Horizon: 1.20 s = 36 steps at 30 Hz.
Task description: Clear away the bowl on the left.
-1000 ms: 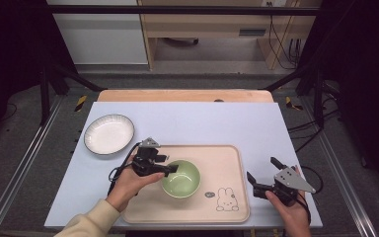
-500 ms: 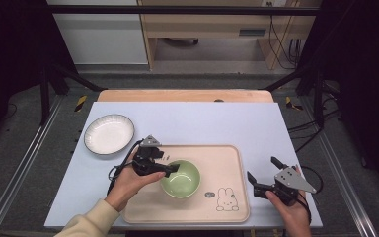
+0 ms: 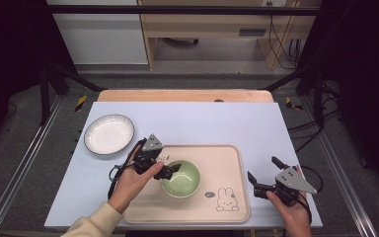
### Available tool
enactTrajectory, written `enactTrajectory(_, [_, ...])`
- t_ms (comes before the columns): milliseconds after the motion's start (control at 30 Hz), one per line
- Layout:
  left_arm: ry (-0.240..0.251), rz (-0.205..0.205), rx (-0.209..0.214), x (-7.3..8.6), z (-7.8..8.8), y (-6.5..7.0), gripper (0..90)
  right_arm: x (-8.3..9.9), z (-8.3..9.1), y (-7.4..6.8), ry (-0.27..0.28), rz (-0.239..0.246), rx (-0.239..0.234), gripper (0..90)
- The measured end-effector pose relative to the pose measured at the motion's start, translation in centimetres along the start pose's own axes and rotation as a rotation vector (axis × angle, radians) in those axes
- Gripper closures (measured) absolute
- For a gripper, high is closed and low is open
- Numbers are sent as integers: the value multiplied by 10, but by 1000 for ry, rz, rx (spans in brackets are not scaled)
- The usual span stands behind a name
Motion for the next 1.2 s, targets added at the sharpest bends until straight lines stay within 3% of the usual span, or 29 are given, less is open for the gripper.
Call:
enactTrajectory(267, [39, -26, 9, -10, 2, 2, 64, -1, -1, 1, 9, -18, 3, 32])
enactTrajectory(567, [179, -46, 5, -31, 12, 1, 69, -2, 0, 2, 20, -21, 12, 32])
enactTrajectory(733, [208, -73, 17, -34, 19, 3, 68, -3, 0, 3, 21, -21, 17, 32])
enactTrajectory(900, [254, -49, 24, -37, 29, 4, 66, -2, 1, 3, 18, -19, 20, 32])
enactTrajectory(1200, [291, -51, 4, -41, 47, -7, 65, -2, 1, 3, 17, -13, 21, 32])
Point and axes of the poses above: each handheld gripper's, and its own axes: z roughly backward along the jaws, x roughly out of its underside, y roughly to its right, the point moved 9 cm from there along -z, roughly forward along the jaws, and after that the axes turned 13 degrees about y, right-handed, at the moved point
